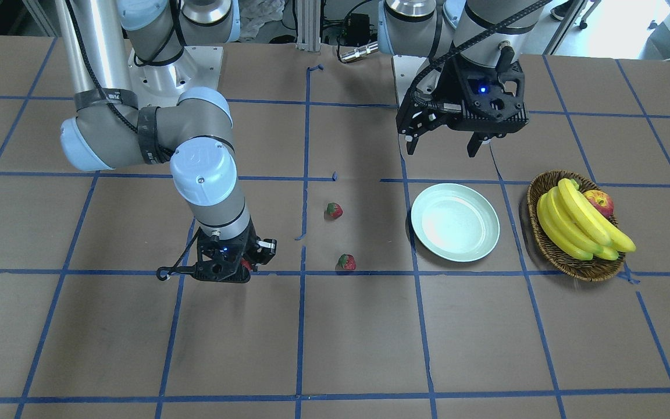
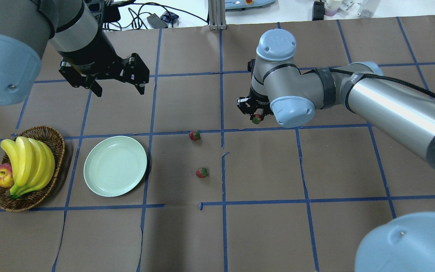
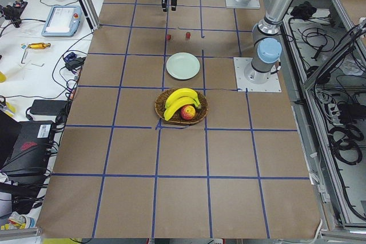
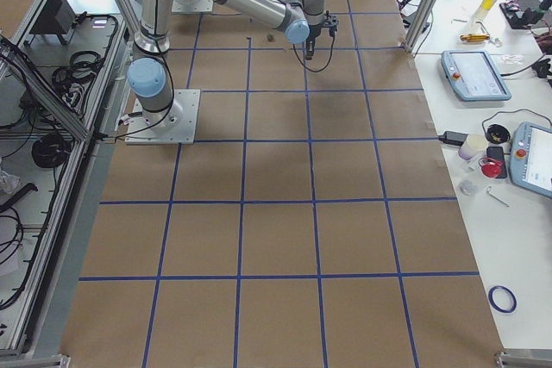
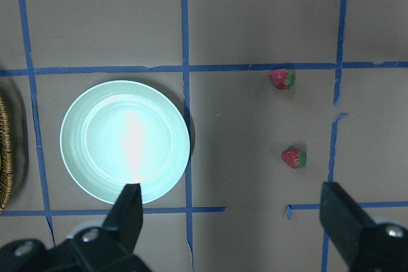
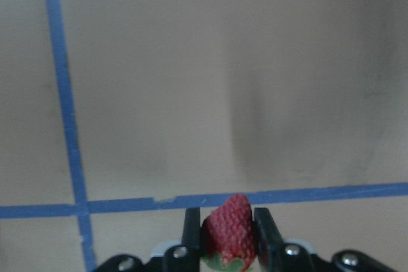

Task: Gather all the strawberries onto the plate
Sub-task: 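Carry the strawberry to the center and release it near the others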

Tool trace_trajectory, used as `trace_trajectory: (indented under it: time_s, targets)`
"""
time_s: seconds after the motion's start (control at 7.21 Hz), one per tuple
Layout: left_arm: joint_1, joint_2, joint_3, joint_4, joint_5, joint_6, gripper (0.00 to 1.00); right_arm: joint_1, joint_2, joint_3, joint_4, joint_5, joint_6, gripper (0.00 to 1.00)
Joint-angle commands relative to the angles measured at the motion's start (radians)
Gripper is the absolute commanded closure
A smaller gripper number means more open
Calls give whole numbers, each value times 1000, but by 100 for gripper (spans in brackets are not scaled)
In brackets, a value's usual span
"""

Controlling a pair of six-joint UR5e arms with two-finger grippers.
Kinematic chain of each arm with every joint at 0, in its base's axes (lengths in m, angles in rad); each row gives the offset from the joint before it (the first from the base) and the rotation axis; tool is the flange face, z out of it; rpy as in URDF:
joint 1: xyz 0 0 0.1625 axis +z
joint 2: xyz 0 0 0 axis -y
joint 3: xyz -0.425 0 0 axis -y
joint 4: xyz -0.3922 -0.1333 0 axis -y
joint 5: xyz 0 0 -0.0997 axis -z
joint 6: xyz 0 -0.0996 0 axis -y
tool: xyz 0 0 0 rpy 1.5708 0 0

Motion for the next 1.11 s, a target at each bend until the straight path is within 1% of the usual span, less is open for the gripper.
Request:
trace_trajectory:
  time_s: [0.0, 0.14, 0.28, 0.42, 0.56, 0.69, 0.83, 0.97]
  targets:
    - [0, 1, 0, 0, 0, 0, 0, 182, 27, 9, 4, 56, 187, 100]
    - [0, 1, -1, 0, 0, 0, 0, 203, 43, 20, -37, 59, 209, 100]
    - [0, 1, 0, 0, 0, 0, 0, 209, 58, 20, -47, 58, 208, 100]
    - [0, -1, -1, 0, 0, 0, 0, 209, 63, 18, -50, 52, 208, 6]
    - [0, 1, -1, 0, 0, 0, 0, 206, 50, 21, -47, 55, 211, 0]
    - [0, 1, -1, 0, 0, 0, 0, 198, 38, 44, -50, 39, 205, 0]
    - [0, 1, 0, 0, 1, 0, 0, 171, -17, 58, -41, 10, 129, 0]
    - [0, 2, 0, 0, 1, 0, 0, 92, -75, 58, 9, -46, -24, 0]
